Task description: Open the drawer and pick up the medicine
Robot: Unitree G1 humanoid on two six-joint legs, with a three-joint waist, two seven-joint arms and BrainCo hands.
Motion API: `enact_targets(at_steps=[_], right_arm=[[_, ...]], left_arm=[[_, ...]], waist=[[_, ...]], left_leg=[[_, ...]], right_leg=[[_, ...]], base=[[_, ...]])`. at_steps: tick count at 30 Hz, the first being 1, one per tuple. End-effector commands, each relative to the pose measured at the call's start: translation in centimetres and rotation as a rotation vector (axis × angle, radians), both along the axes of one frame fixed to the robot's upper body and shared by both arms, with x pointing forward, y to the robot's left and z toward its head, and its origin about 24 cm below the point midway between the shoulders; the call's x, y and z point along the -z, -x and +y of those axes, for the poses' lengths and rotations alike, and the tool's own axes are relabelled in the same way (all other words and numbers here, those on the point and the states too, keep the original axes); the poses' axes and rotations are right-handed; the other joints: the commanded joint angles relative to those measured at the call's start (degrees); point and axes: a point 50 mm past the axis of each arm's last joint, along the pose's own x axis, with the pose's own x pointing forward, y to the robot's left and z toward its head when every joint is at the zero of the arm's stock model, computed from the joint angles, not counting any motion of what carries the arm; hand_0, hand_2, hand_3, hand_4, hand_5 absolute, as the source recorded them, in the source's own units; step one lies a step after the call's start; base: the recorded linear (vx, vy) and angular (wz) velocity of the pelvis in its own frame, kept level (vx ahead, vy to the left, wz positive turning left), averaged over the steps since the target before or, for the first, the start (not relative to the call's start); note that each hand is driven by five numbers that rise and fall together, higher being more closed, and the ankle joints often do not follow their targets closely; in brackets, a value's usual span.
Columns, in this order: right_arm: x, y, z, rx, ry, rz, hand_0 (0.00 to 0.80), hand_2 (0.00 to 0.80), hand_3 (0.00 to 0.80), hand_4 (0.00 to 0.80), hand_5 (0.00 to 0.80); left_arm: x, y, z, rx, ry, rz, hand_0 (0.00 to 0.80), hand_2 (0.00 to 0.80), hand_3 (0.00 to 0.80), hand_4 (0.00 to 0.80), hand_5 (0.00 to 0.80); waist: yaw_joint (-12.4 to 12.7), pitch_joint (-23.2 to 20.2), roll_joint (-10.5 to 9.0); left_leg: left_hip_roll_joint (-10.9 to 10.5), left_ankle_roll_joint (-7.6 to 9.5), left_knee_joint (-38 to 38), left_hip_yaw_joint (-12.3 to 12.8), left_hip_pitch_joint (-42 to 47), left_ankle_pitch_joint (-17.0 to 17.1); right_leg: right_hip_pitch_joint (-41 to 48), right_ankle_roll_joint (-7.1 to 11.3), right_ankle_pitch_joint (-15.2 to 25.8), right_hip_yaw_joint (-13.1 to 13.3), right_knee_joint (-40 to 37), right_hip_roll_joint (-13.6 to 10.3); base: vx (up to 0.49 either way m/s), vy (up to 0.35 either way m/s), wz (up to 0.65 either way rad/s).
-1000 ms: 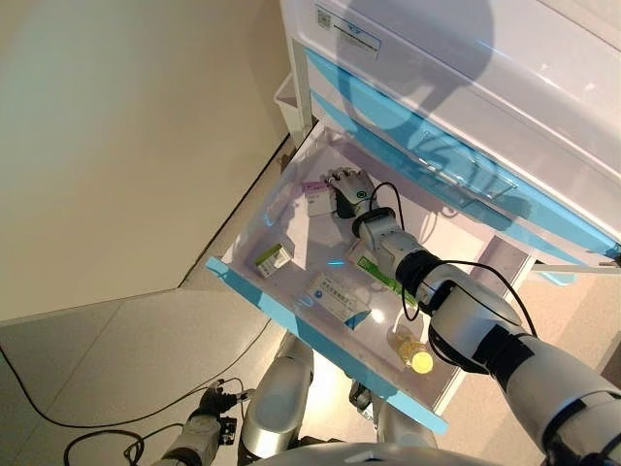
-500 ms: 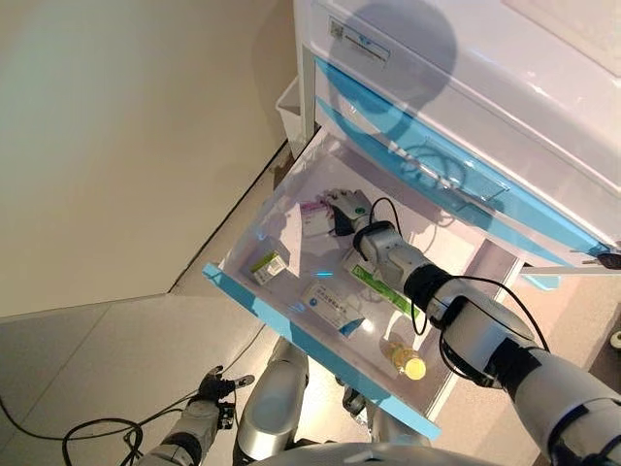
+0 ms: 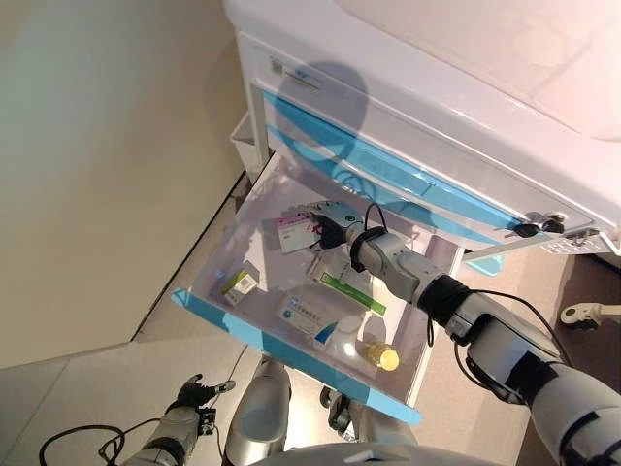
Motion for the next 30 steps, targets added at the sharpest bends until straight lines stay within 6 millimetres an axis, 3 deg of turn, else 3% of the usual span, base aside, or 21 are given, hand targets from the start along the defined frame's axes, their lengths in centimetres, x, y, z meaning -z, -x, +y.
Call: enact_targets(at_steps=[1,6,8,10,11,13,18,21,26,30], right_arm=[[-3.1,1.6,2.0,-0.178,-0.223,0.113,0.800,0.800,0.800,0.800,0.800],[-5.4,2.5,1.5,-0.279,-0.283,0.187,0.800,0.800,0.800,0.800,0.800],[-7.9,2.8,0.5,-0.341,-0.296,0.211,0.800,0.800,0.800,0.800,0.800],[-8.0,3.2,1.1,-0.363,-0.304,0.217,0.800,0.800,0.800,0.800,0.800],[-12.0,3.7,0.8,-0.441,-0.331,0.203,0.800,0.800,0.800,0.800,0.800],[-14.8,4.0,-0.4,-0.463,-0.330,0.172,0.800,0.800,0.800,0.800,0.800],[-17.3,3.9,-2.3,-0.448,-0.327,0.142,0.800,0.800,0.800,0.800,0.800],[-20.1,3.2,-4.2,-0.379,-0.341,0.068,0.800,0.800,0.800,0.800,0.800],[-21.9,1.6,-6.2,-0.256,-0.337,-0.018,0.800,0.800,0.800,0.800,0.800],[-23.9,-1.7,-8.7,-0.028,-0.334,-0.130,0.800,0.800,0.800,0.800,0.800]], left_arm=[[0.7,3.4,1.1,0.004,-0.019,0.123,0.000,0.000,0.000,0.000,0.000],[0.8,5.0,1.7,0.000,-0.005,0.164,0.000,0.000,0.000,0.000,0.000],[1.0,5.9,1.9,0.009,0.007,0.187,0.000,0.000,0.000,0.000,0.000],[1.1,6.0,1.7,0.015,0.014,0.193,0.000,0.000,0.000,0.000,0.000],[1.0,6.3,2.0,0.002,0.017,0.197,0.000,0.000,0.000,0.000,0.000],[1.0,6.5,2.1,-0.007,0.032,0.198,0.000,0.000,0.000,0.000,0.000],[1.4,7.2,1.3,0.013,0.063,0.222,0.000,0.000,0.000,0.000,0.000],[1.6,7.9,0.9,0.022,0.078,0.244,0.000,0.000,0.000,0.000,0.000],[1.9,8.7,0.5,0.019,0.093,0.267,0.000,0.000,0.000,0.000,0.000],[2.0,9.5,0.5,0.013,0.097,0.299,0.000,0.000,0.000,0.000,0.000]], waist=[[-1.49,-3.24,-0.82],[-2.41,-5.98,-0.80],[-3.26,-8.19,-0.57],[-3.41,-8.80,-0.45],[-4.36,-10.45,-0.38],[-5.24,-11.93,-0.44],[-6.20,-14.14,-0.10],[-7.17,-15.96,-0.13],[-7.61,-17.01,-0.04],[-7.74,-17.70,-0.21]], left_leg=[[-1.73,2.56,-2.30,4.04,4.65,-3.92],[-1.06,2.51,-2.54,6.13,7.56,-4.70],[-0.62,2.32,-2.58,7.29,9.51,-5.27],[-0.48,2.33,-2.60,7.72,10.13,-5.48],[-0.25,2.22,-2.59,8.63,11.10,-5.69],[0.12,2.07,-2.59,9.71,12.20,-6.03],[0.42,1.94,-2.66,11.08,13.92,-6.68],[0.70,1.83,-2.67,12.00,15.24,-7.27],[1.00,1.75,-2.75,12.66,15.97,-7.67],[1.06,1.65,-2.86,12.62,16.38,-7.84]], right_leg=[[-1.19,3.79,7.77,2.07,-2.76,-2.02],[1.00,3.70,7.75,3.71,-3.68,-0.94],[2.52,3.64,7.63,4.66,-4.17,-0.37],[3.04,3.66,7.59,4.92,-4.30,-0.23],[3.83,3.64,7.61,5.85,-4.65,0.15],[4.79,3.71,7.74,6.71,-5.17,0.45],[6.13,3.70,7.56,7.67,-5.58,0.81],[7.20,3.73,7.38,8.37,-5.81,1.04],[8.03,3.66,7.16,8.67,-5.99,1.14],[8.56,3.56,6.96,8.47,-6.07,1.23]], base=[[0.019,-0.030,-0.24],[0.038,-0.029,-0.34],[0.058,-0.022,-0.22],[0.051,-0.003,-0.23],[0.068,0.008,-0.26],[0.065,-0.001,-0.25],[0.058,-0.002,-0.24],[0.054,-0.006,-0.14],[0.041,-0.001,-0.15],[0.016,-0.001,-0.01]])
